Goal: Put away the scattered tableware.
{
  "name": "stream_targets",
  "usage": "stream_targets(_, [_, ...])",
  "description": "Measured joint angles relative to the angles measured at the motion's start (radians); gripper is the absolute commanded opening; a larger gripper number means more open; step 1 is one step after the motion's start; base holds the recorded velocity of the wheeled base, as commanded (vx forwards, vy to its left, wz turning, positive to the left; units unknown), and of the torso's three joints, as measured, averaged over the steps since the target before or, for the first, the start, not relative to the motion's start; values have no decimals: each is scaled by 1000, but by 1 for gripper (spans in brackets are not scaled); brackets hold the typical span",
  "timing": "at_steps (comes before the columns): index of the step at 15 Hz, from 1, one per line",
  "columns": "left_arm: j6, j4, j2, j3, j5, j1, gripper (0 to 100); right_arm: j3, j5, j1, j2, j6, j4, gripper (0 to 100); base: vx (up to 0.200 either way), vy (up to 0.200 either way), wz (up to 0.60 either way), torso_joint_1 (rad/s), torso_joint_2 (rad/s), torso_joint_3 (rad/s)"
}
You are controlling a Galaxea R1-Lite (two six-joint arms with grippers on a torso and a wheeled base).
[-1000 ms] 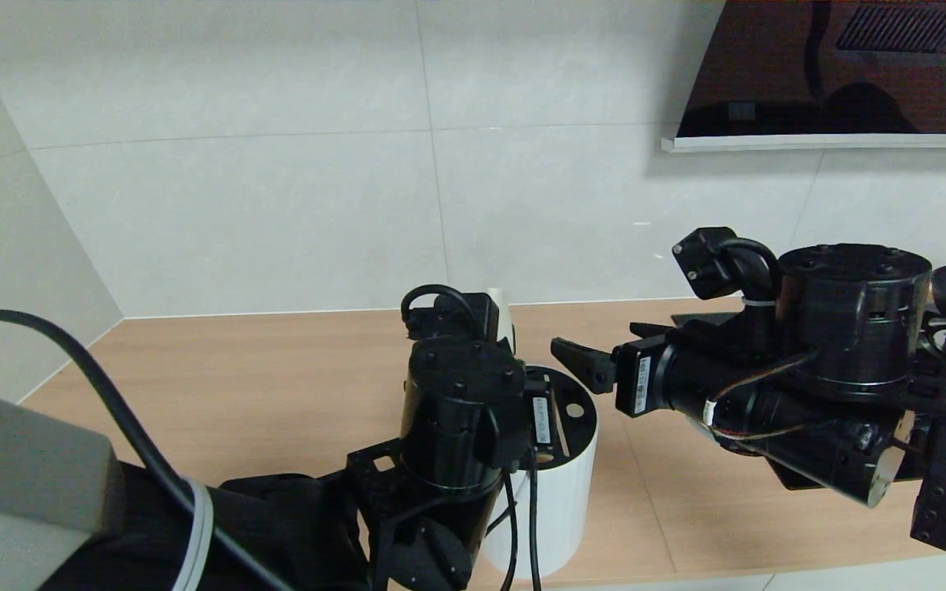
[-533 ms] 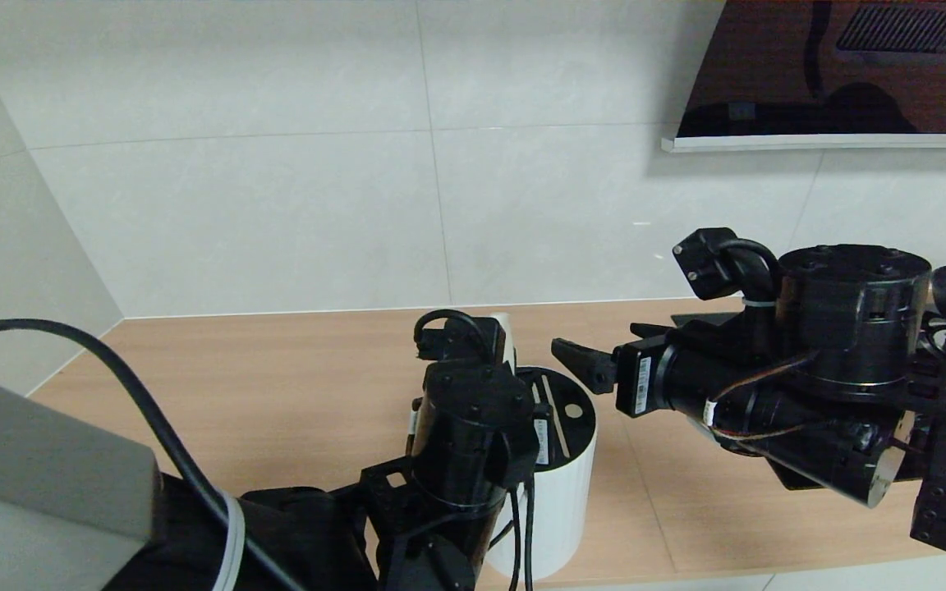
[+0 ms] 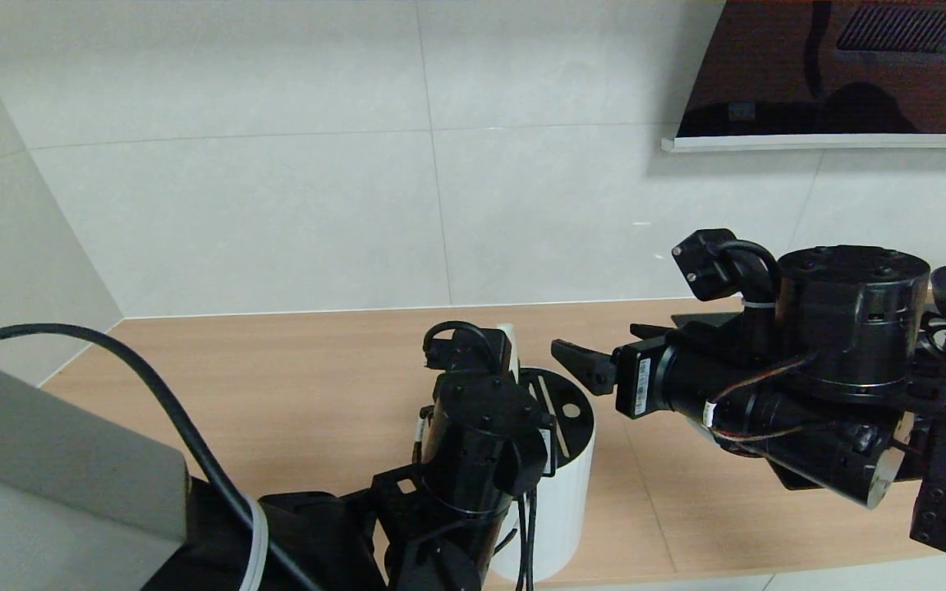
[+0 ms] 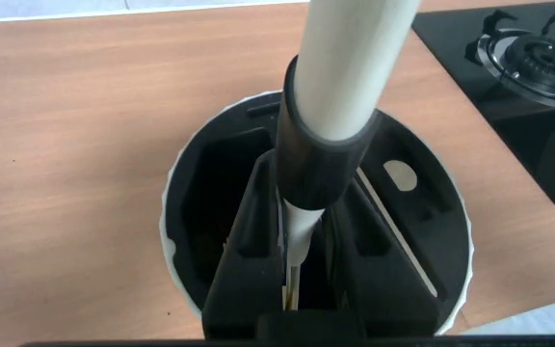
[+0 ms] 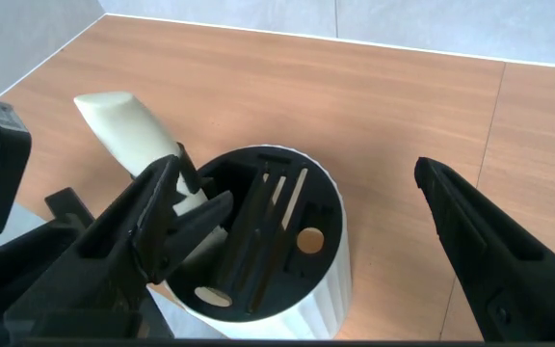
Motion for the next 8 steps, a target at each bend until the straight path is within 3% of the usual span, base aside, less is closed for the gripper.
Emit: stream_targets(8, [0,-2,-9,-2,-1,1,100,0,0,-1,1,0,0,100,0,0,0,0,0,0])
